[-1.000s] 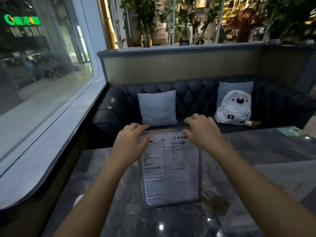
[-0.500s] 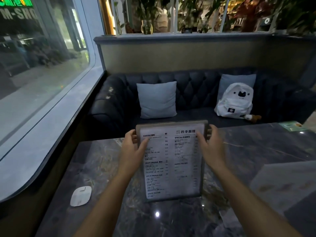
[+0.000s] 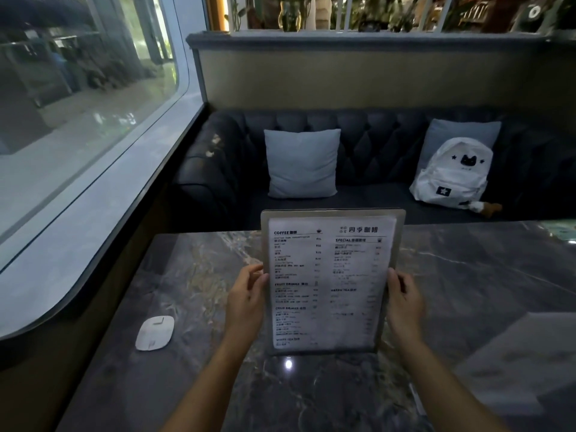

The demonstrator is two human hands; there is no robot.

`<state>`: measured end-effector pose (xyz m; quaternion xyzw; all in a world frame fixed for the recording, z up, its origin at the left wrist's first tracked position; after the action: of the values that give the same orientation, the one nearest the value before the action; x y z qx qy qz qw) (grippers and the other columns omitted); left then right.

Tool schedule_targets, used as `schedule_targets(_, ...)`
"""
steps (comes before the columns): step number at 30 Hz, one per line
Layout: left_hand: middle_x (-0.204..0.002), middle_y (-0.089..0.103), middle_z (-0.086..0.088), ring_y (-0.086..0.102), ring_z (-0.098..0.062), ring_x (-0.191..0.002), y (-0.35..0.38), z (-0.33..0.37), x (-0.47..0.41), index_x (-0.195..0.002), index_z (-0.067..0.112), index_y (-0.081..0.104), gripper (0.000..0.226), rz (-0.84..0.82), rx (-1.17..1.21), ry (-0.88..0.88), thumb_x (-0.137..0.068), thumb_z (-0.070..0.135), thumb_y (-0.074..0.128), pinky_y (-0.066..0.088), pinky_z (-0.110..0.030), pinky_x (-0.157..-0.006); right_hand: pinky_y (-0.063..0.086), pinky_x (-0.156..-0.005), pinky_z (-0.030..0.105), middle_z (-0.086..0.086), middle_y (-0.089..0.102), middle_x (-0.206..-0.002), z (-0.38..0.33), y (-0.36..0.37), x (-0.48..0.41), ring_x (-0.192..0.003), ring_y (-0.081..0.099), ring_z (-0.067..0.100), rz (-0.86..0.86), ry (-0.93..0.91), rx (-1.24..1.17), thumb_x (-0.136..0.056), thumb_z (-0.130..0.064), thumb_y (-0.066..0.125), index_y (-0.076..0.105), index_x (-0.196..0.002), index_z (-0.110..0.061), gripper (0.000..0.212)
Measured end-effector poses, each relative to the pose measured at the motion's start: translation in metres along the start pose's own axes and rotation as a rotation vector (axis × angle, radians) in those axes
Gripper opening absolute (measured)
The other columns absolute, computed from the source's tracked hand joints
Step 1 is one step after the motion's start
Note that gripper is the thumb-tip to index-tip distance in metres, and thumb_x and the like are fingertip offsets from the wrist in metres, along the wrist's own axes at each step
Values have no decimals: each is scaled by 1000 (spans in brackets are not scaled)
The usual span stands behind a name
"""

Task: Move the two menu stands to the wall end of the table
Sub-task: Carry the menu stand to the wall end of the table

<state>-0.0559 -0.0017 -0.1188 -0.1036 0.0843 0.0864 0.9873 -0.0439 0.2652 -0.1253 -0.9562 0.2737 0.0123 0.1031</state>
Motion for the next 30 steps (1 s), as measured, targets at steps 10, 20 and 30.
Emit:
schedule_targets(10,-73,60,8,59,8,-65,5,-20,9,-85,33,56,24,-69,87,-78,-93,14,45,45,-7,-53,50,-49,18,-5,65,-66,13,-4,-8,-58,62,4,19,155,-206,-87,-26,57,62,-66,-19,22)
schedule_targets(20,-77,60,7,63,1,-70,-5,-11,21,-88,31,56,18,-112,167,-113,-94,21,42,51,-16,-57,52,-80,41,7,68,-83,7,-1,-5,-80,64,25,-105,193,-179,-86,-25,56,67,-75,-16,17)
schedule_targets(30,-81,64,4,61,-17,-83,-68,-2,65,-74,32,53,30,90,127,-226,-95,15,40,56,-48,-70,53,-76,41,10,71,-85,-21,42,21,-83,66,27,-294,128,-119,-85,-32,57,68,-78,-12,24)
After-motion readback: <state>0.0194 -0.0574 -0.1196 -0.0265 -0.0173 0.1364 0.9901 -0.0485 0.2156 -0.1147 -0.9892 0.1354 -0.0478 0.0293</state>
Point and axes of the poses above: each hand's wrist, its own x-axis away from the middle knuckle, its own y-axis out of the palm, z = x × y, the point moved 4 cm from there along -x, towards the middle knuckle
